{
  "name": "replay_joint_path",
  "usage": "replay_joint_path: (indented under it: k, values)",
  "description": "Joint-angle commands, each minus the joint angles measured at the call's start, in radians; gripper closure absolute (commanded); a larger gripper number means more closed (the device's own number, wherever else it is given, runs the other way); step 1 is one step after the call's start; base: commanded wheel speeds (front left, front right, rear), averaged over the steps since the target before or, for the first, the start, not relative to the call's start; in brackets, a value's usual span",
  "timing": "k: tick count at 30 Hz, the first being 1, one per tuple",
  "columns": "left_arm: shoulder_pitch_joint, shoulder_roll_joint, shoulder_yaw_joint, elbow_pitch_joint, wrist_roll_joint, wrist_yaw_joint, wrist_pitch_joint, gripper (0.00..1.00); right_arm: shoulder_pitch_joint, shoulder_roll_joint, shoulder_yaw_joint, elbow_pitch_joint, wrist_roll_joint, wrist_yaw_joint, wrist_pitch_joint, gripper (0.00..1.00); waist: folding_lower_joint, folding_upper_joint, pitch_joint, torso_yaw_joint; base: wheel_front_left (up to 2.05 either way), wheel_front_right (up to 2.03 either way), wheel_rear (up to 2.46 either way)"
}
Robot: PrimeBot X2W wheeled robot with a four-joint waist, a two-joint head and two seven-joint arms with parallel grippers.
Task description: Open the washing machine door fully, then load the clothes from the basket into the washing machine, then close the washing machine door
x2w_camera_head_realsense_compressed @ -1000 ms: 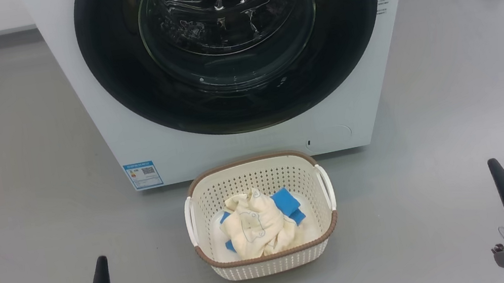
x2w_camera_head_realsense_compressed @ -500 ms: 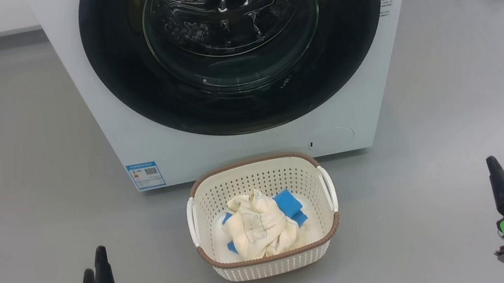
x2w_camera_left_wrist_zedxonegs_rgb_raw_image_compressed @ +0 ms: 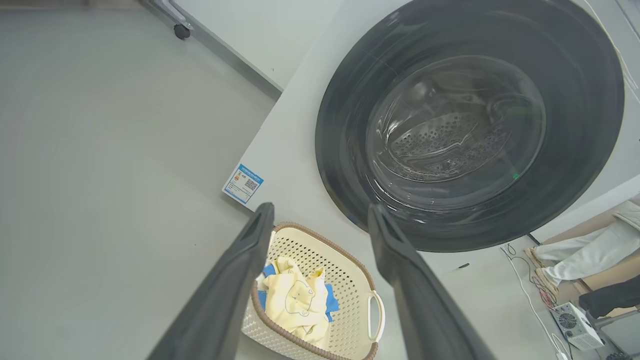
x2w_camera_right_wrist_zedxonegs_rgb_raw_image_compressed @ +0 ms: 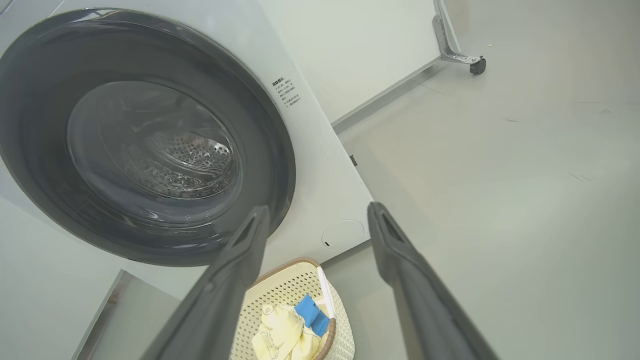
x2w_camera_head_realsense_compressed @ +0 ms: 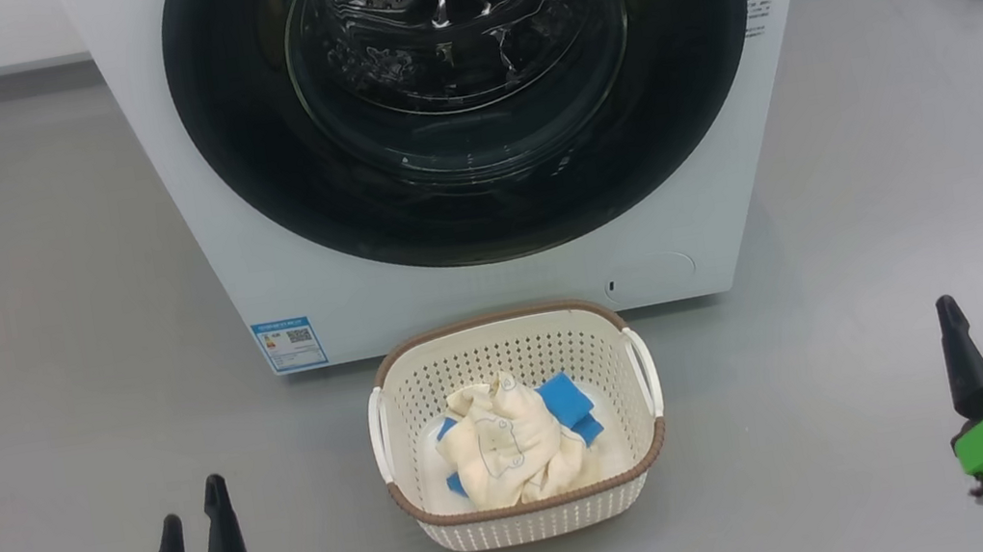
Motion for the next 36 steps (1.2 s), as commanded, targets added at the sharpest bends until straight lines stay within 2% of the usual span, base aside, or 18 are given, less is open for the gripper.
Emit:
replay_joint_path:
  k: [1,9,21,36]
  values:
    - [-0.053,0.019,0.016,-0.032,0.030,0.003,-0.017,0.00,-0.057,-0.014,0.006,-0.040,-0.033,0.000,-0.014,0.00,0.0000,0.0000,0.000,0.001,0.00,0.00,0.00]
    - [-0.072,0.028,0.006,-0.018,0.145,0.014,-0.040,0.00,-0.058,-0.010,0.005,-0.047,-0.148,0.000,-0.026,0.00,0.0000,0.0000,-0.004,0.003,0.00,0.00,0.00]
    - [-0.109,0.048,-0.039,0.016,0.323,0.005,-0.078,0.00,-0.062,-0.019,0.044,-0.060,-0.306,0.000,-0.044,0.00,0.0000,0.0000,-0.006,-0.002,0.00,0.00,0.00]
    - [-0.155,0.052,-0.057,0.076,0.465,0.016,-0.119,0.00,-0.065,-0.030,0.058,-0.080,-0.475,0.000,-0.067,0.00,0.0000,0.0000,-0.002,-0.005,0.00,0.00,0.00]
